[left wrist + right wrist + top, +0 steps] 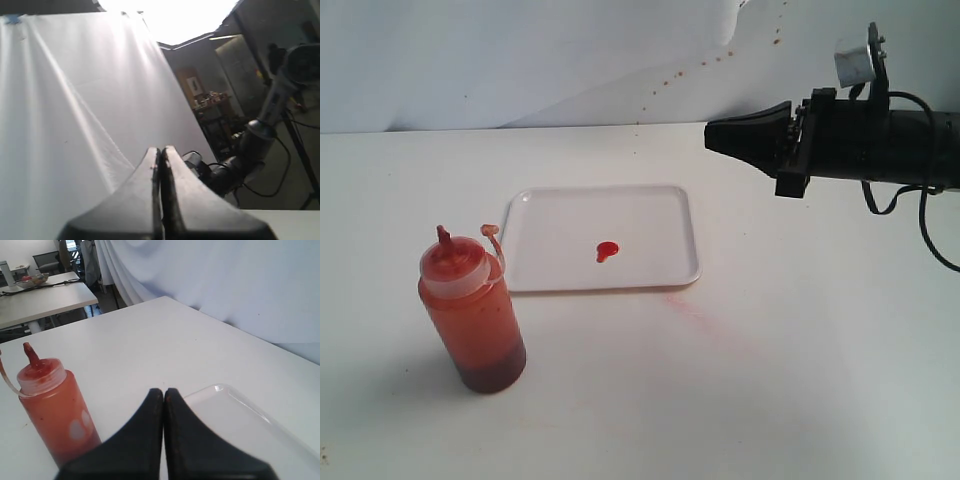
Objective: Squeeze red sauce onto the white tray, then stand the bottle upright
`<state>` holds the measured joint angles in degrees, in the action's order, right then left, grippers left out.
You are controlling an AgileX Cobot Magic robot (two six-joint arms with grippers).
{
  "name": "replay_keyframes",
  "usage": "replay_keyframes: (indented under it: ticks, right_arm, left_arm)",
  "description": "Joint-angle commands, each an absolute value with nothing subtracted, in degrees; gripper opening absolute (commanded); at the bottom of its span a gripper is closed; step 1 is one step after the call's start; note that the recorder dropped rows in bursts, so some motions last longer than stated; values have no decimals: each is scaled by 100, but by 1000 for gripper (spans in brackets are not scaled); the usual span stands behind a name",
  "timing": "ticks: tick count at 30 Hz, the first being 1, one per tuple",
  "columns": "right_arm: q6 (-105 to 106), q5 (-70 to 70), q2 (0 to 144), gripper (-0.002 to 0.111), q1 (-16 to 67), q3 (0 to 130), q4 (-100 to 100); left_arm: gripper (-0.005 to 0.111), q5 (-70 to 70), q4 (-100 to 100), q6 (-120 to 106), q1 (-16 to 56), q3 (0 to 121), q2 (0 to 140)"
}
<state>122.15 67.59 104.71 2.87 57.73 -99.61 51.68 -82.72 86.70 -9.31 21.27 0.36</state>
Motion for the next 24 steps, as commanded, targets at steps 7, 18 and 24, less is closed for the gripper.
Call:
replay_keyframes:
  ticks: [7, 18, 24]
  right_arm:
    - [12250, 6803, 10439, 0, 296, 5817, -9995]
    - [12250, 6803, 10439, 0, 296, 5817, -9995]
    - [12250, 6803, 10439, 0, 296, 5817, -9995]
  left_arm:
    - [0, 3988, -8322, 9760, -907, 2159, 0]
    - [0, 2706, -4051, 5707, -907, 904, 0]
    - [0, 864, -934, 1839, -907, 40, 0]
